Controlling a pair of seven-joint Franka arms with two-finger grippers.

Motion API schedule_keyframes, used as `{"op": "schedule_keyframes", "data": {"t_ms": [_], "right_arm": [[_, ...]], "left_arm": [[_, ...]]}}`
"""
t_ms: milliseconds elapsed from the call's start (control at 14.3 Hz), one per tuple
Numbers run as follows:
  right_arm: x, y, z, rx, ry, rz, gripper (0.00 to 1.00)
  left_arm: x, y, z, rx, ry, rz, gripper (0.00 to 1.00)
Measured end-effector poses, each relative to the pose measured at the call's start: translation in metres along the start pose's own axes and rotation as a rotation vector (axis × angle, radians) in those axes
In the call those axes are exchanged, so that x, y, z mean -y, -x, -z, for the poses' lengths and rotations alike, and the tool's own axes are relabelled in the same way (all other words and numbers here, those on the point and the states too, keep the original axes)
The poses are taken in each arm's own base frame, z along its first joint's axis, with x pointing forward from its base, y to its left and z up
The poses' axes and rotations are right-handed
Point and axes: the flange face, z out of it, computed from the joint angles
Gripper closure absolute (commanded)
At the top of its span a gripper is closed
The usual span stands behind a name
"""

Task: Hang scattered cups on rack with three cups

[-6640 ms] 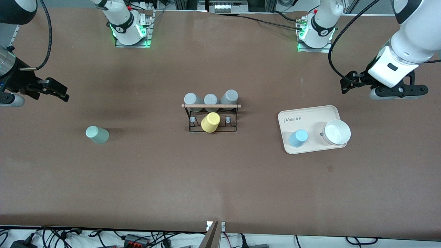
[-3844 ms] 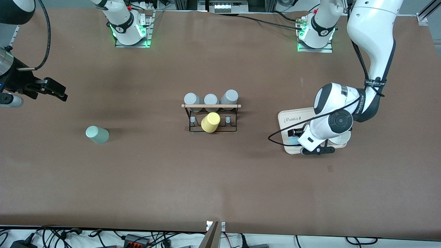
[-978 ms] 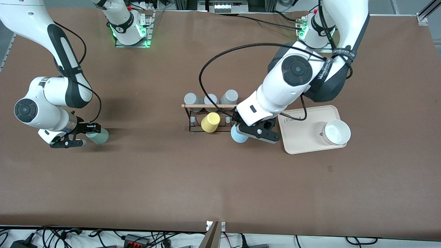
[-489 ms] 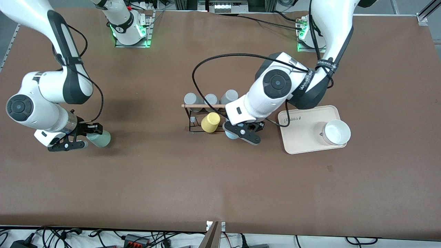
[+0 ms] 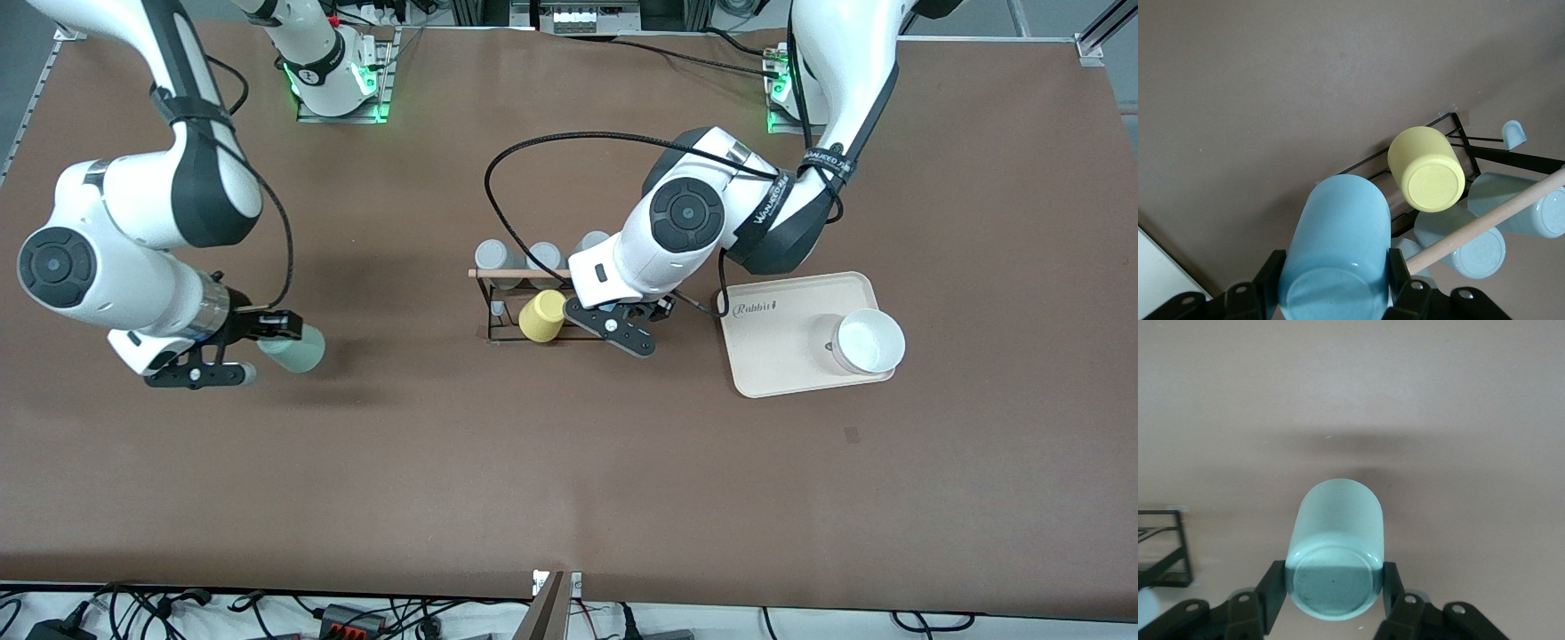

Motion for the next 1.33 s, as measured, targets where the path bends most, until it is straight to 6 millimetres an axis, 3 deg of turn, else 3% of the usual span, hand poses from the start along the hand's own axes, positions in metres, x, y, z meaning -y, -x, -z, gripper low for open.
{"op": "schedule_keyframes", "data": {"t_ms": [140, 349, 559, 699, 769, 839, 909, 1188, 1328], "right_arm": [[0.026, 0.005, 0.015, 0.004, 0.003, -0.024, 0.73], [0.056, 0.011, 0.035, 0.000, 0.006, -0.047, 0.72], [0.077, 0.016, 0.043, -0.009, 0.007, -0.068, 0.72], [0.085, 0.019, 0.044, -0.012, 0.007, -0.071, 0.70], [0.088, 0.019, 0.044, -0.012, 0.008, -0.069, 0.70], [0.089, 0.020, 0.044, -0.011, 0.008, -0.071, 0.69], [0.090, 0.020, 0.043, -0.011, 0.008, -0.076, 0.69], [0.103, 0.024, 0.047, -0.019, 0.007, -0.082, 0.69], [0.107, 0.024, 0.051, -0.027, 0.005, -0.084, 0.69]], "left_arm": [[-0.002, 0.000, -0.010, 0.016, 0.000, -0.006, 1.00], [-0.020, 0.003, -0.025, 0.037, -0.001, -0.032, 0.94], [-0.022, 0.002, -0.033, 0.042, -0.002, -0.037, 0.85], [-0.025, 0.002, -0.035, 0.038, -0.007, -0.046, 0.74], [-0.027, 0.002, -0.035, 0.037, -0.010, -0.048, 0.73], [-0.027, 0.002, -0.036, 0.037, -0.011, -0.049, 0.57], [-0.027, 0.002, -0.036, 0.038, -0.013, -0.049, 0.01], [-0.031, 0.000, -0.039, 0.023, -0.022, -0.061, 0.00], [-0.023, -0.003, -0.025, 0.000, -0.020, -0.049, 0.00]]}}
